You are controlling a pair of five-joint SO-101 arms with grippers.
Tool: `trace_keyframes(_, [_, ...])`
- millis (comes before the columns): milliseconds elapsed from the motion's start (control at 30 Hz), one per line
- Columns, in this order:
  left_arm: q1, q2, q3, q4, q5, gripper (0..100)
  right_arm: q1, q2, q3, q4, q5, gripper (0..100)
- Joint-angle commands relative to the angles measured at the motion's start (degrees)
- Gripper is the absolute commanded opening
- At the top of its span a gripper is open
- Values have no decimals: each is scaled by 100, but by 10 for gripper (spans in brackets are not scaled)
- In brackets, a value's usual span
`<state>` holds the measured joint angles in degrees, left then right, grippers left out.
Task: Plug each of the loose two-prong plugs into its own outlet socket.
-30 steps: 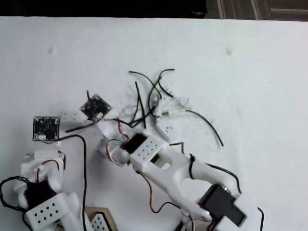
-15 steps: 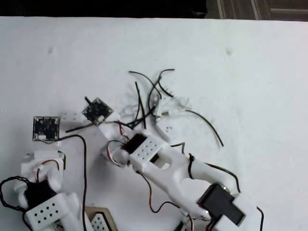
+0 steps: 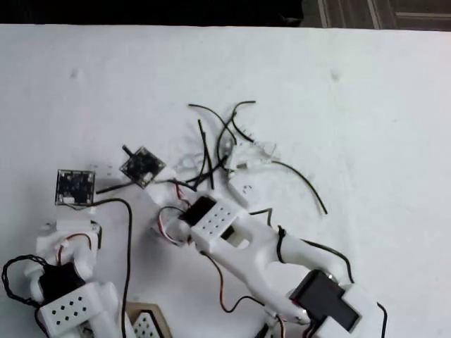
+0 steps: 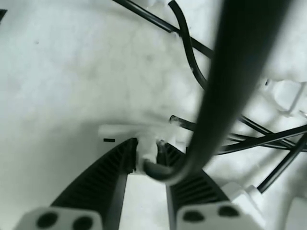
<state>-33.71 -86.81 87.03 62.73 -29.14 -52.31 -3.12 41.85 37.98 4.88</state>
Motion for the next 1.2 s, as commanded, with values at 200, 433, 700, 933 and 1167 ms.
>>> trace_keyframes(200, [66, -48, -26, -185, 53, 155, -119, -48, 149, 198, 97, 24])
trace_keyframes(433, [66, -48, -26, -185, 53, 157, -119, -936, 132, 602, 70, 125])
trace_keyframes(700, [66, -48, -18, -193, 53, 157, -119, -1534, 132, 664, -211, 126])
trace_keyframes(933, [75, -48, -18, -193, 53, 156, -127, -1516, 176, 154, -378, 126])
trace_keyframes(1167, [75, -48, -18, -193, 53, 156, -127, -1165, 176, -242, -360, 125])
